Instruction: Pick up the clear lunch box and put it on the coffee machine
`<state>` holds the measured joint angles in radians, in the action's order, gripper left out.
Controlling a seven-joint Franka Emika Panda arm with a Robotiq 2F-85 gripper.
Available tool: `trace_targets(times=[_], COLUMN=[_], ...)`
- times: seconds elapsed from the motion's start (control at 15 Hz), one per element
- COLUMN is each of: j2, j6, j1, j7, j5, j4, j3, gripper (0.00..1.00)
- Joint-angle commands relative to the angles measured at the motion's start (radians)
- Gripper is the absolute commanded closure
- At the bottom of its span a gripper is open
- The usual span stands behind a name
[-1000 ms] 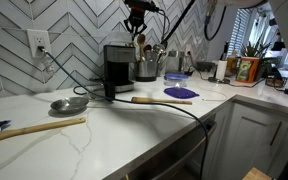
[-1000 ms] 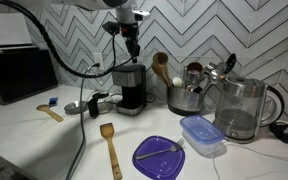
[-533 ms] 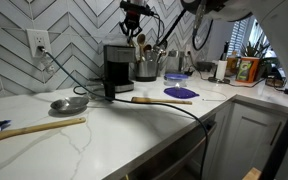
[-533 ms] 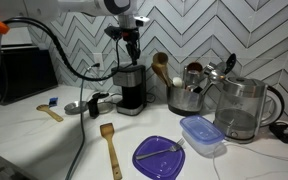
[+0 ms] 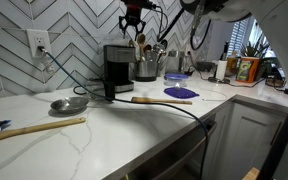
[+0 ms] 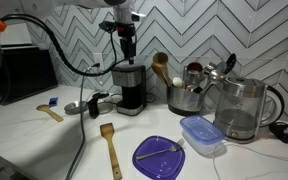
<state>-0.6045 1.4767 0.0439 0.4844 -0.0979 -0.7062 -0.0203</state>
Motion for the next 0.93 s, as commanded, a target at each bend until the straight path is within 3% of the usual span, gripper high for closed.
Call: trace_targets(times=[0.0, 0.33, 0.87], j2=[0.042, 0.169, 0.400], j6=[-0.078, -0.140, -0.114], j1=[0.004, 0.019, -0.022], j7=[0.008, -0.061, -0.318], j5=[0.006, 0.007, 0.111], j4=[0.022, -0.068, -0.427], j3=[-0.007, -0.007, -0.002], gripper=[0.04, 0.00, 0.00])
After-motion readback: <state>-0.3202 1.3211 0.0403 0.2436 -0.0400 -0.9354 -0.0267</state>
